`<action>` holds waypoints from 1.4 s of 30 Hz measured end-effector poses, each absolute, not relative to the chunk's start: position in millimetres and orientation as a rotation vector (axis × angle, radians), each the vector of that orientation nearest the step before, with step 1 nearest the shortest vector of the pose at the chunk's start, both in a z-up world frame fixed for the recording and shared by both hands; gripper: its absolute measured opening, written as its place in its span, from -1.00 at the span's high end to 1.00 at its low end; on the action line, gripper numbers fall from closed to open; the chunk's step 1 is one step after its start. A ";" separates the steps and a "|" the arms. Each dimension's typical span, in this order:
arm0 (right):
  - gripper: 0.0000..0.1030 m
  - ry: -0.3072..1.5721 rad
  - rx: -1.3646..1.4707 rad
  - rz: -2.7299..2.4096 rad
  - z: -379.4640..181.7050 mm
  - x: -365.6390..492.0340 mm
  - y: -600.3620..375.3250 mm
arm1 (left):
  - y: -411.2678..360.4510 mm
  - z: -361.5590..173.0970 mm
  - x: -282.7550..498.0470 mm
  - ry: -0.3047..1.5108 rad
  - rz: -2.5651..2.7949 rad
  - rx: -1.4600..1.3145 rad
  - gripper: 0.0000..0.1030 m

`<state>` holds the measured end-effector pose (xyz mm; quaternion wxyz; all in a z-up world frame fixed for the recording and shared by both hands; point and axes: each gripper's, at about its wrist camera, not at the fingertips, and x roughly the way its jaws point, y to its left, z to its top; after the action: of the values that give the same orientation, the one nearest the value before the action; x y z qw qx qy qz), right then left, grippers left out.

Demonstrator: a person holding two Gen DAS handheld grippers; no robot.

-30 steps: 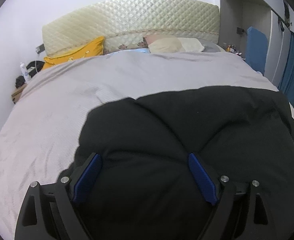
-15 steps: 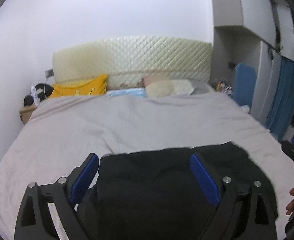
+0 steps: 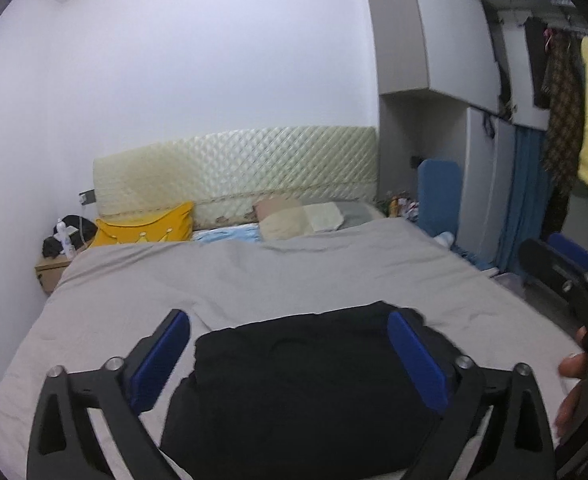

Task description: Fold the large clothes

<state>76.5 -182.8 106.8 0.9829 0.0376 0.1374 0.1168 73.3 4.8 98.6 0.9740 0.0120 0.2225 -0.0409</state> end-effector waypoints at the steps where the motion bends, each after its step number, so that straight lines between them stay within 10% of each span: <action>1: -1.00 0.275 0.078 0.240 108.7 71.6 -181.0 | 4.8 102.9 62.5 0.436 -0.082 0.018 -0.98; 42: -1.00 0.470 0.017 0.180 26.6 -40.1 -144.8 | 26.9 38.5 -30.4 0.564 -0.067 0.016 -0.98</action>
<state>-40.1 -144.8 26.6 0.9685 0.0084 0.2324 0.0891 -30.4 26.9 38.5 0.9599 0.0079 0.2783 -0.0330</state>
